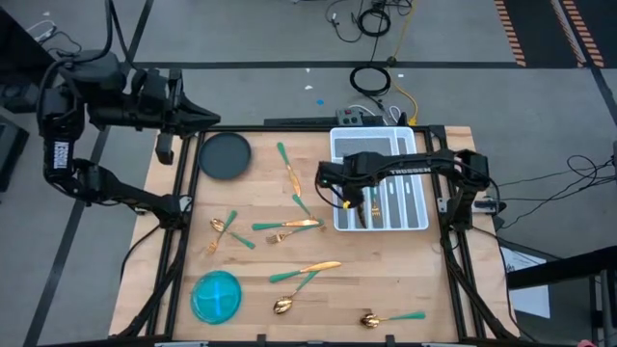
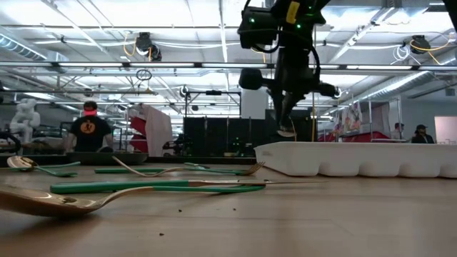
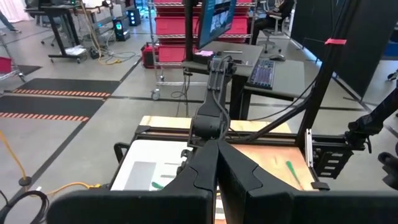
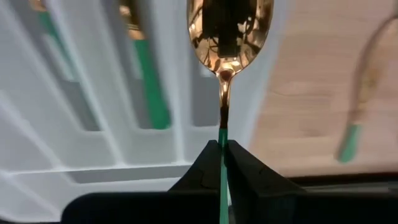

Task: Sort silverware
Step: Put the top center green spoon into the left slot of the white silverware tray

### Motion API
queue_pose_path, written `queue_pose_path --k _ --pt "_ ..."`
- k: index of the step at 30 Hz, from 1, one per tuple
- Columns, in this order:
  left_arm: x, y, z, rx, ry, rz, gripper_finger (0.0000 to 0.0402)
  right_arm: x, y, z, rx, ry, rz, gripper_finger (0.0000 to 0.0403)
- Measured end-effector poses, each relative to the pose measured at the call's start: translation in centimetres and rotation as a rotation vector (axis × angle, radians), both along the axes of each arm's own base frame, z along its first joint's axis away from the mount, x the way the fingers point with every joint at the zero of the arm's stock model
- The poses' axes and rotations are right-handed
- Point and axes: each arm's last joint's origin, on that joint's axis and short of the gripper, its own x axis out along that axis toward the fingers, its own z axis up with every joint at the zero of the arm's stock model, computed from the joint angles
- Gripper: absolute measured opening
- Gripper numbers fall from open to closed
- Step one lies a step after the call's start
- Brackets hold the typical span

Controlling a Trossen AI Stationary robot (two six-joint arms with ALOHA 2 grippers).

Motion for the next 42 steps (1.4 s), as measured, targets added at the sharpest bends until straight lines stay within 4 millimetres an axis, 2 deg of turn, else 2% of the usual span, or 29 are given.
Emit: queue_pose_path --k 10,19,33,42 --pt "0.0 0.0 0.0 -0.008 -0.001 0.002 0.0013 0.4 0.2 -0.6 0.093 -0.005 0.049 0.0" --pt "0.0 0.0 0.0 -0.009 -0.001 0.002 0.0013 1.0 0.2 -3.1 0.13 0.065 0.029 0.0" --pt "0.0 0.0 0.0 -0.007 -0.001 0.002 0.0013 1.1 -0.2 -4.2 0.188 0.07 0.028 0.0" --pt "0.0 0.0 0.0 -0.007 -0.001 0.004 0.0013 1.4 -1.0 -5.7 0.207 0.098 0.015 0.0"
